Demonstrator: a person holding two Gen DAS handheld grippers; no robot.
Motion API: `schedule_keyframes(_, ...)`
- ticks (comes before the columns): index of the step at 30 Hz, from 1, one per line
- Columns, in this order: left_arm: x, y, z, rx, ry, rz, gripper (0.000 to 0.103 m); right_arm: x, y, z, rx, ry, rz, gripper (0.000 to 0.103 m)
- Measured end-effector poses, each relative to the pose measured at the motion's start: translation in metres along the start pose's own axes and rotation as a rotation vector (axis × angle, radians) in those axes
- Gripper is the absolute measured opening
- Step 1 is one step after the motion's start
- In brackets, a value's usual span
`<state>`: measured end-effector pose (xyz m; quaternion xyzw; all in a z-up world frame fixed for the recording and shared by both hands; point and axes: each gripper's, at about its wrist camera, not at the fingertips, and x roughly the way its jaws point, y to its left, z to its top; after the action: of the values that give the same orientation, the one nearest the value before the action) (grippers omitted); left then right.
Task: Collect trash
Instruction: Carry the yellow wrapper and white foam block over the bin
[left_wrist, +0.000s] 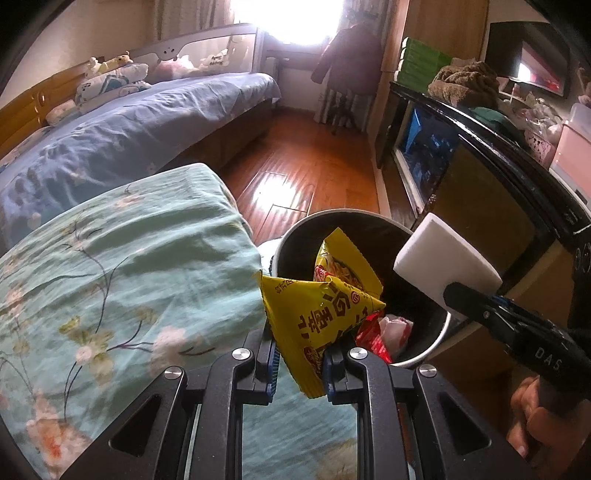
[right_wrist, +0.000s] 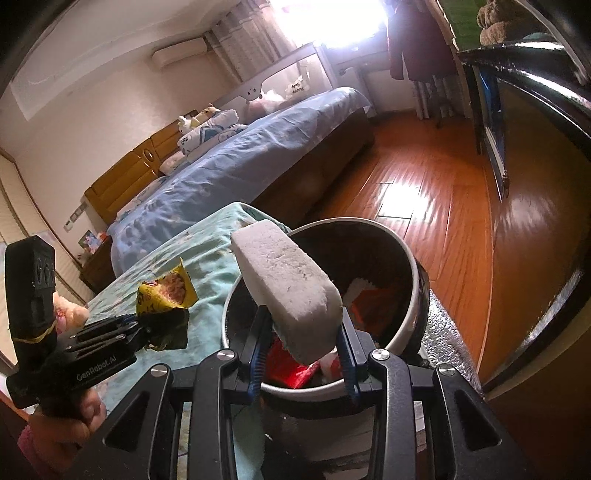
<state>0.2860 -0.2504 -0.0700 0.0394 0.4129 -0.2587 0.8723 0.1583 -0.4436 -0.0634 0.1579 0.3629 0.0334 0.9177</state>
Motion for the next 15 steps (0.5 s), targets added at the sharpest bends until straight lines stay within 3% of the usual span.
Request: schedule_keyframes(15, 0.024, -0.010, 0.014, 0.022, 0.030, -0.016, 0.018, 0.011, -0.009, 0.012, -0.009, 0.028, -0.042, 0.035)
